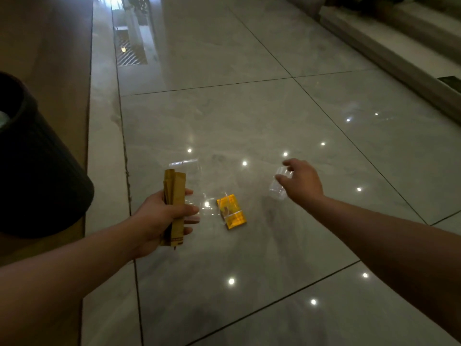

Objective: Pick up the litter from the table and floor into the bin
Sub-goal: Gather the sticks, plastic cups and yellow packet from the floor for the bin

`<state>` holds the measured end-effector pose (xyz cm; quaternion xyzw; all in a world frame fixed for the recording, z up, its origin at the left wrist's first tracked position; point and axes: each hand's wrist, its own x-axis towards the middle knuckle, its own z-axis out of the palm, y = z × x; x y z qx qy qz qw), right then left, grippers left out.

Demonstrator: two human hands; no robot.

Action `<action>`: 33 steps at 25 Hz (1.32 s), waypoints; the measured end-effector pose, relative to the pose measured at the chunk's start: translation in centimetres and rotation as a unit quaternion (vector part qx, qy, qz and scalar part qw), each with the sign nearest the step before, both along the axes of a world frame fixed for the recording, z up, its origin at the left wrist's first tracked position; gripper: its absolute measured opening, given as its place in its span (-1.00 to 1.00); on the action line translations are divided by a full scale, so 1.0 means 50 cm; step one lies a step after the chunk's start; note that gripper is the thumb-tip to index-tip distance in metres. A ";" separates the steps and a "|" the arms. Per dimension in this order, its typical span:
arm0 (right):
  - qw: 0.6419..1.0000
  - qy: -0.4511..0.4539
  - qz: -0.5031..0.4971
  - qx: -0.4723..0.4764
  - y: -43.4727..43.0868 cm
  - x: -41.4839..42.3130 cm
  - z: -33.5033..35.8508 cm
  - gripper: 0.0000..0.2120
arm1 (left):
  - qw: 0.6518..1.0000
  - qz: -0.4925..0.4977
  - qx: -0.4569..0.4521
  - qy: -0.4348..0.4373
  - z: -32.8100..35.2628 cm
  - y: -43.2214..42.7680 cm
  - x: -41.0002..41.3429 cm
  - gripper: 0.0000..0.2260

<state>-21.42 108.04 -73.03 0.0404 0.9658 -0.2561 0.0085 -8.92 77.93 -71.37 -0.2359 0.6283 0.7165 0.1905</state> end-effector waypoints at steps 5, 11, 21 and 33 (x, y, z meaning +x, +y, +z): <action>0.992 -0.082 -0.074 0.054 0.036 -0.077 -0.028 -0.35 | 1.000 -0.008 0.010 -0.002 -0.004 -0.002 -0.004 -0.60; 0.977 -0.199 -0.073 0.017 0.008 -0.128 -0.056 -0.27 | 1.000 0.018 0.010 -0.008 -0.006 -0.017 0.000 -0.65; 0.782 -0.215 -0.049 -0.583 -0.101 -0.006 0.041 -0.89 | 0.997 0.066 0.038 -0.007 0.034 -0.026 0.018 -0.71; 0.772 -0.245 0.141 -0.569 -0.292 0.149 0.190 -0.61 | 0.991 0.069 0.072 0.091 0.148 -0.113 0.051 -0.61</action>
